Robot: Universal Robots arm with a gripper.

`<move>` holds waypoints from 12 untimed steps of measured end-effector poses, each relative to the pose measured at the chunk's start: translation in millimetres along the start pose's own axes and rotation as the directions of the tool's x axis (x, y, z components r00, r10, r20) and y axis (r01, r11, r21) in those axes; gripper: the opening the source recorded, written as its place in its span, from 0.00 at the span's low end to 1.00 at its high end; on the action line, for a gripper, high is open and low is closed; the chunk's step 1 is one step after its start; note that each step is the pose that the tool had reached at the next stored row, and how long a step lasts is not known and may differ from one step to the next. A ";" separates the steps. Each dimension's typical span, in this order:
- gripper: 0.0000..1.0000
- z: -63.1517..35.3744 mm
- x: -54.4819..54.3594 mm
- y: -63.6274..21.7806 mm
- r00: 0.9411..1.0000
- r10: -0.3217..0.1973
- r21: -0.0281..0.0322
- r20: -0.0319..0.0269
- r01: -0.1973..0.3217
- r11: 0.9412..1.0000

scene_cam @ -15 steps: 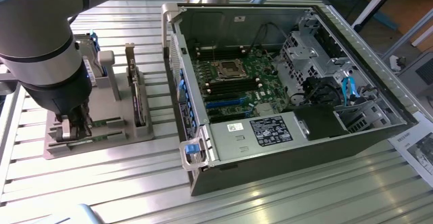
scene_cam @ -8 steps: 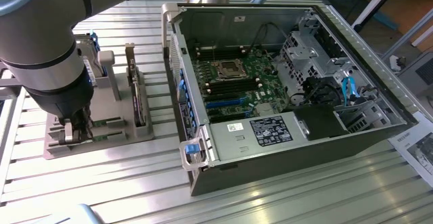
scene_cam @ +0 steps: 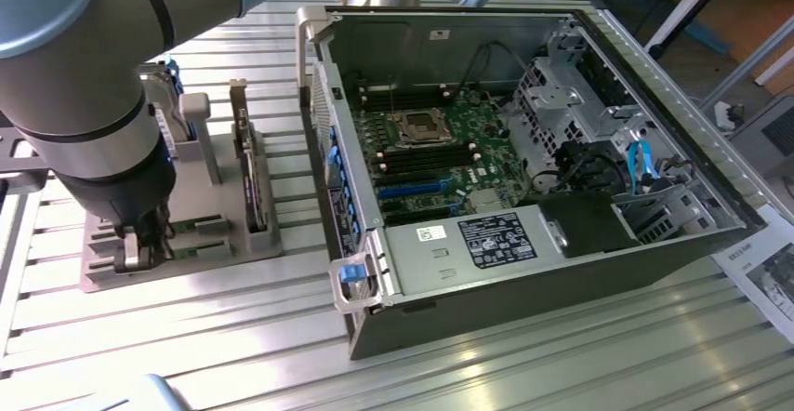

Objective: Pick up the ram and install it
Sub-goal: 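Pick up the ram and move it above insertion slot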

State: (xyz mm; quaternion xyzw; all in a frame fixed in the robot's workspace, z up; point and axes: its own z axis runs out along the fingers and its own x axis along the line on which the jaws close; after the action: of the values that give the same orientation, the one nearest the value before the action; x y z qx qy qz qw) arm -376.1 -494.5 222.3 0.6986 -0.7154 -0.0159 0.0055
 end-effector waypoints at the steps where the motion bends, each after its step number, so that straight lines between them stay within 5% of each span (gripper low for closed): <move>1: 0.31 1.1 0.0 0.0 1.000 0.000 0.000 0.000 0.000 1.000; 12: 0.31 5.7 0.1 -2.2 1.000 0.000 0.000 0.000 0.000 1.000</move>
State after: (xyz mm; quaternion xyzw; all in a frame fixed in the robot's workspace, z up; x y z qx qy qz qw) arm -374.0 -494.6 216.6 0.6986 -0.7153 -0.0159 0.0055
